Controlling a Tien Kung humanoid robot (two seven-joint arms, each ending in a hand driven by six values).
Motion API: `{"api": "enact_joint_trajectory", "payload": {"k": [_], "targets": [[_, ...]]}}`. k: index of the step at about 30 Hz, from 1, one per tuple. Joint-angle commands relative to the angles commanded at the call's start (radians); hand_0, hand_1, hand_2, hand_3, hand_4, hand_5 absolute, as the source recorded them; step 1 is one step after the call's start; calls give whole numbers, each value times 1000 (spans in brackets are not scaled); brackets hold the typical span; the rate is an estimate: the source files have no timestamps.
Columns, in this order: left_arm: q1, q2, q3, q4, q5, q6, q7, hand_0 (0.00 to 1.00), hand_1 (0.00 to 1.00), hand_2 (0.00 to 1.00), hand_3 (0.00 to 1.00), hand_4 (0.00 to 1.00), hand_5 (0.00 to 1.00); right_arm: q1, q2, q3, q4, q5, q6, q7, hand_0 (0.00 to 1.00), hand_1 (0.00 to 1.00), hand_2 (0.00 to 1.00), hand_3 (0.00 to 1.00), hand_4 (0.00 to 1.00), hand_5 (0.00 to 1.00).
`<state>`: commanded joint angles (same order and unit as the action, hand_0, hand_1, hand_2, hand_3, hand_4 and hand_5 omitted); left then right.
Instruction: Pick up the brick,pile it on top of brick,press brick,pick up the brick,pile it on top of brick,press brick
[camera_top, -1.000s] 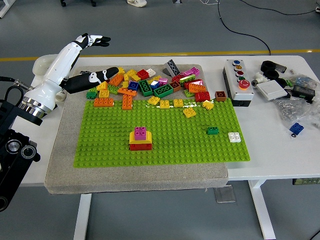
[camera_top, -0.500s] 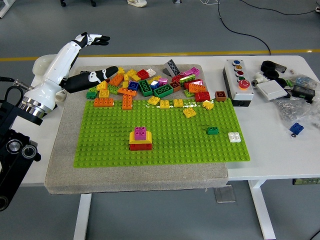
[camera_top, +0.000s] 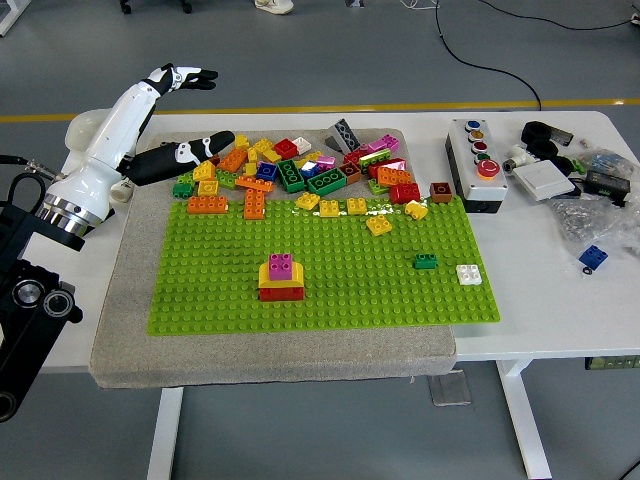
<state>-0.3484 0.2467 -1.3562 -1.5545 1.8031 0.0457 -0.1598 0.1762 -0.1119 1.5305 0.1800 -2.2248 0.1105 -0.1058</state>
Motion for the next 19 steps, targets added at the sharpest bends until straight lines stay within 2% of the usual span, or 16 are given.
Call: {"api": "enact_joint_trajectory", "payload": {"k": [19], "targets": [[-5, -5, -7, 13, 0, -3, -2, 959, 786, 760, 779, 998, 772, -5, 3, 8, 0, 5, -2, -4, 742, 649, 717, 610, 819, 390]]}}
